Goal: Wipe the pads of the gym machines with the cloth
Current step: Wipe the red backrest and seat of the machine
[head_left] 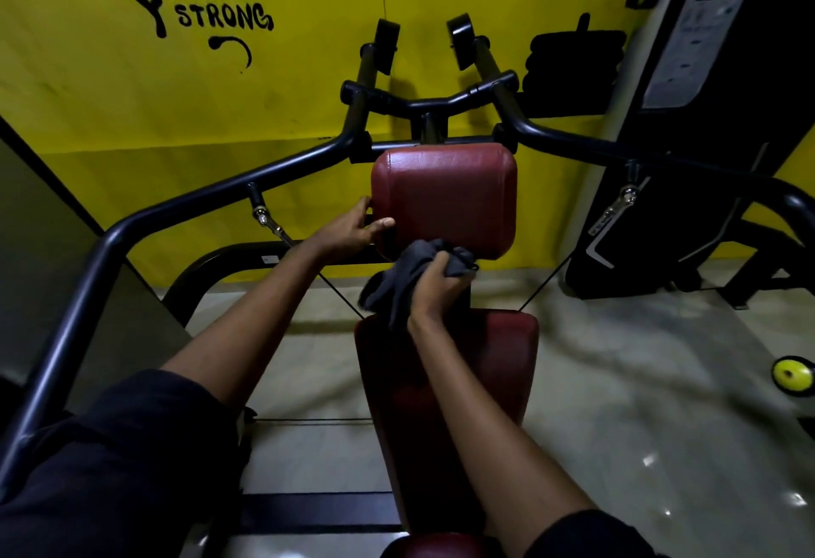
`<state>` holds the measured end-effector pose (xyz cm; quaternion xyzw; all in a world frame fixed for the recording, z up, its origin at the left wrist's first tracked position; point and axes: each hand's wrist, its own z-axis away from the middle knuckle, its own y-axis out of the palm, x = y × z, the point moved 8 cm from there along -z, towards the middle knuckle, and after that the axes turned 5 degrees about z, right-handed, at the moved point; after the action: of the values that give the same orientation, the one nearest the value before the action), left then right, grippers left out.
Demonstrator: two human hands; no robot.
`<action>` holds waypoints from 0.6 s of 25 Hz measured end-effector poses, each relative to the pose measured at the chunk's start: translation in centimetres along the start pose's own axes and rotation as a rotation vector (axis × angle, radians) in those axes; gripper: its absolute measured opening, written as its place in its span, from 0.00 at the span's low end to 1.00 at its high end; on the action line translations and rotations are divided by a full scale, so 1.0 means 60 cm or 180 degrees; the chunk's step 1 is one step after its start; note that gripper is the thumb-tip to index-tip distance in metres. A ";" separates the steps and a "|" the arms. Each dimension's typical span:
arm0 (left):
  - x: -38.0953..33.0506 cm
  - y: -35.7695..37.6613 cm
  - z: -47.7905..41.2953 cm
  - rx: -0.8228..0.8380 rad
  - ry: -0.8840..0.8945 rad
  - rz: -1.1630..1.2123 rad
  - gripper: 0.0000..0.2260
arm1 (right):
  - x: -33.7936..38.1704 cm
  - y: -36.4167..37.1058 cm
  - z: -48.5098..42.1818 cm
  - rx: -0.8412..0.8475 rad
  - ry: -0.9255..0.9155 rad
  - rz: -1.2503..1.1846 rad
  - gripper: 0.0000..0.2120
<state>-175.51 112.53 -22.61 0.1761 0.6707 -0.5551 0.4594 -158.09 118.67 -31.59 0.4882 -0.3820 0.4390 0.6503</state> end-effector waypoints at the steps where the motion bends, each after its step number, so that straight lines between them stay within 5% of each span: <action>1: 0.000 -0.001 -0.001 0.0047 -0.0006 -0.0003 0.29 | -0.013 0.019 0.023 0.0150 0.0040 0.0034 0.10; 10: -0.006 0.002 -0.001 0.0055 0.0051 0.0145 0.28 | -0.075 0.068 0.079 0.1727 -0.0477 0.1894 0.16; 15: 0.033 0.005 0.026 -0.0439 0.0072 0.0542 0.20 | -0.039 0.020 0.035 0.2271 -0.2020 0.4200 0.22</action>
<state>-175.69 110.67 -24.33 0.2066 0.6952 -0.4645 0.5083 -160.16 116.31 -32.91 0.4416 -0.5943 0.6678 -0.0761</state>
